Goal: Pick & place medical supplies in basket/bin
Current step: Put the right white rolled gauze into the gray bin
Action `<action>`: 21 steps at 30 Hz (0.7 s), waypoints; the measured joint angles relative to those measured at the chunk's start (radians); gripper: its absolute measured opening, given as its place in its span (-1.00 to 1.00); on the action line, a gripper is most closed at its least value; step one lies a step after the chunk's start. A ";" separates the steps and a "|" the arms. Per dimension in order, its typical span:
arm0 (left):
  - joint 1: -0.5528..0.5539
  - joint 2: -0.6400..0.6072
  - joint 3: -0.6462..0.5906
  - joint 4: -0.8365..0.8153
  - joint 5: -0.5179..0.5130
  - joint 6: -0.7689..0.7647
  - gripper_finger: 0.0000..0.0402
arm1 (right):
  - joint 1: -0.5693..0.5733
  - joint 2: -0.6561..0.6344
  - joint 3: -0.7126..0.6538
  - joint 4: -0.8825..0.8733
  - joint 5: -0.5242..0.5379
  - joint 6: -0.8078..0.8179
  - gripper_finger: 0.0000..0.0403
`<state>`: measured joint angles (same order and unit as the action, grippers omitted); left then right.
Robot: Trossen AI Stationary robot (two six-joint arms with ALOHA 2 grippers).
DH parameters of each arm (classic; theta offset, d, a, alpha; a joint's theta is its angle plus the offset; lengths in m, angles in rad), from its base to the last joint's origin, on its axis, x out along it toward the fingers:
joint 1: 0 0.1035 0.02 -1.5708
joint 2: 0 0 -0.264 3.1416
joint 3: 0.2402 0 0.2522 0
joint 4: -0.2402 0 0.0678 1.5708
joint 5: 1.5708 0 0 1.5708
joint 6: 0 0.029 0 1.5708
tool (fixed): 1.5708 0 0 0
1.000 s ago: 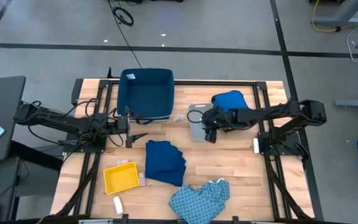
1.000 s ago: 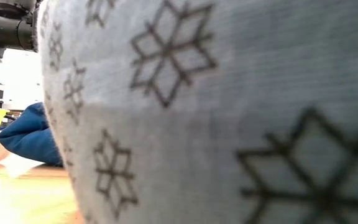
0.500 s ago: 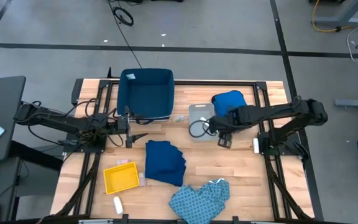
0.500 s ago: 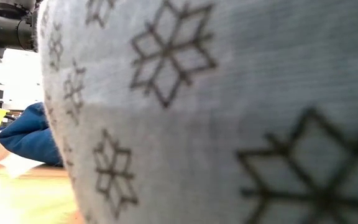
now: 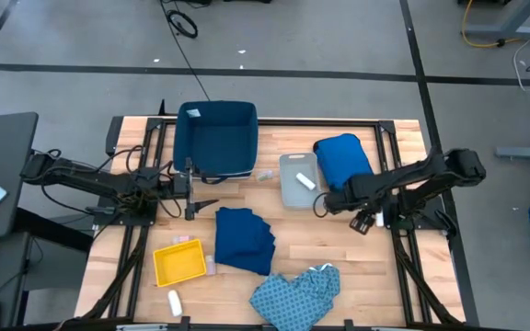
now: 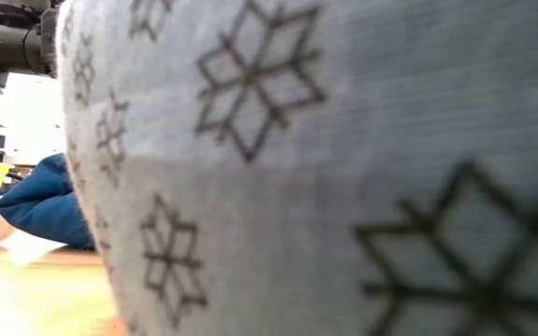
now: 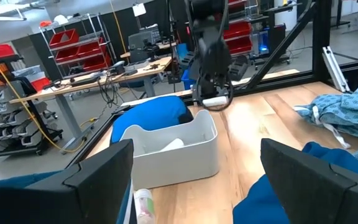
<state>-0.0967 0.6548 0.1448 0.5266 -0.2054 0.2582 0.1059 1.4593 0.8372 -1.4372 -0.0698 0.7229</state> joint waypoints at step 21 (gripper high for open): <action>-0.002 0.000 0.000 -0.002 0.005 -0.015 0.77 | 0.102 0.007 -0.027 0.159 -0.057 0.368 0.02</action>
<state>-0.0982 0.6548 0.1452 0.5247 -0.2005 0.2436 0.2076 1.4667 0.8101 -1.2780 -0.1272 1.0908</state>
